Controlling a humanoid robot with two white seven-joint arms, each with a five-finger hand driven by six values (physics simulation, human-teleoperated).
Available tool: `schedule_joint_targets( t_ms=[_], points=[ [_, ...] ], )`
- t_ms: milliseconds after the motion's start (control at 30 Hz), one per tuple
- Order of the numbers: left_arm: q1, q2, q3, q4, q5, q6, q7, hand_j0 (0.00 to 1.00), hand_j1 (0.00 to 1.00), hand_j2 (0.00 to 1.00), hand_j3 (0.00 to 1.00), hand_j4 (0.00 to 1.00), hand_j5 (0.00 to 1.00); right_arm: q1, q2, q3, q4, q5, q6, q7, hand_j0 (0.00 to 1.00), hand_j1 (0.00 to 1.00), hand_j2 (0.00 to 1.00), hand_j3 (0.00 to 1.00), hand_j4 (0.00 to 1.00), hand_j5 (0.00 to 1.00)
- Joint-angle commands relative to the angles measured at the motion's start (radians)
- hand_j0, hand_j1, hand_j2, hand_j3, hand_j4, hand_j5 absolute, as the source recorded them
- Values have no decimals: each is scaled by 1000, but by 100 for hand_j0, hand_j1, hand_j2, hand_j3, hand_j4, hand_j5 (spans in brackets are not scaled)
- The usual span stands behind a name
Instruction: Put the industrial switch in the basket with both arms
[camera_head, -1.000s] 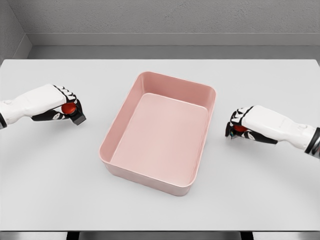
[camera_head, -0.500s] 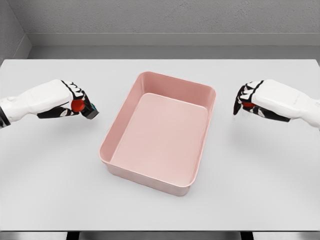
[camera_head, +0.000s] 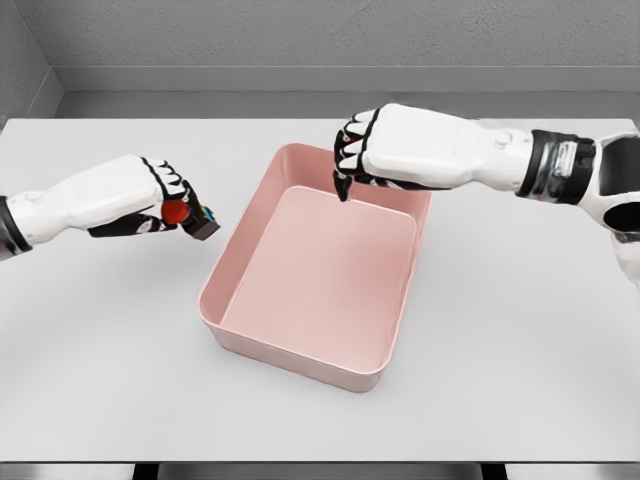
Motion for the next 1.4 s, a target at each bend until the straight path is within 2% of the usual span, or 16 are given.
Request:
schedule_joint_targets(
  t_ms=[0, 33, 67, 100, 167, 300, 467, 567, 633, 900, 1033, 1167, 1300, 1367],
  points=[
    [0, 1, 1, -22, 11, 1, 1, 50, 50, 50, 50, 50, 50, -2, 45, 71, 0, 6, 3, -1, 38, 38, 38, 38, 38, 38],
    [0, 3, 1, -27, 11, 1, 1, 50, 50, 50, 50, 50, 50, -2, 43, 71, 0, 6, 3, -1, 41, 41, 41, 41, 41, 41],
    [0, 3, 1, -36, 11, 1, 1, 50, 50, 50, 50, 50, 50, 0, 42, 70, 0, 4, 3, -1, 67, 67, 67, 67, 67, 67],
    [0, 5, 1, -42, 17, 1, 1, 50, 50, 50, 50, 50, 50, 0, 42, 64, 0, 4, 3, -1, 84, 84, 84, 84, 84, 84],
    [2, 17, 1, -55, 18, 1, 1, 50, 50, 50, 50, 50, 50, 2, 39, 57, 0, 4, 3, -1, 97, 97, 97, 97, 97, 97],
    [3, 15, 0, -79, 18, 1, 1, 50, 50, 50, 50, 50, 50, 3, 34, 44, 0, 2, 3, -1, 100, 100, 100, 100, 100, 100],
    [5, 5, -3, -116, 18, 1, 1, 50, 50, 50, 50, 50, 50, 23, 27, -30, -1, -1, 3, -1, 100, 100, 100, 100, 100, 100],
    [8, 0, -7, -139, 16, 1, 1, 50, 50, 50, 50, 50, 50, 58, -24, -71, 2, -2, 3, -1, 100, 100, 100, 100, 100, 100],
    [9, 0, -8, -165, 16, 1, 1, 50, 50, 50, 50, 50, 50, 101, -56, -142, 0, -4, 3, -1, 100, 100, 100, 100, 100, 100],
    [8, -54, -16, -170, 10, 1, -22, 51, 51, 51, 51, 51, 51, 307, -156, -429, 14, -7, 3, -1, 100, 100, 100, 100, 100, 100],
    [3, -84, -27, -171, 7, 1, -38, 51, 51, 51, 51, 51, 51, 425, -157, -573, 88, -7, 3, -1, 100, 100, 100, 100, 100, 100],
    [-3, -130, -48, -170, 1, 1, -68, 51, 51, 51, 51, 51, 51, 423, -147, -570, 91, -7, 3, -1, 100, 100, 100, 100, 100, 100],
    [-11, -144, -50, -171, -4, 1, -73, 53, 53, 53, 53, 53, 53, 419, -144, -513, 89, -8, 3, -1, 100, 100, 100, 100, 100, 100],
    [-12, -144, -50, -171, -2, 1, -71, 62, 62, 62, 62, 62, 62, 419, -144, -489, 89, -7, 3, -1, 100, 100, 100, 100, 100, 100]
  ],
)
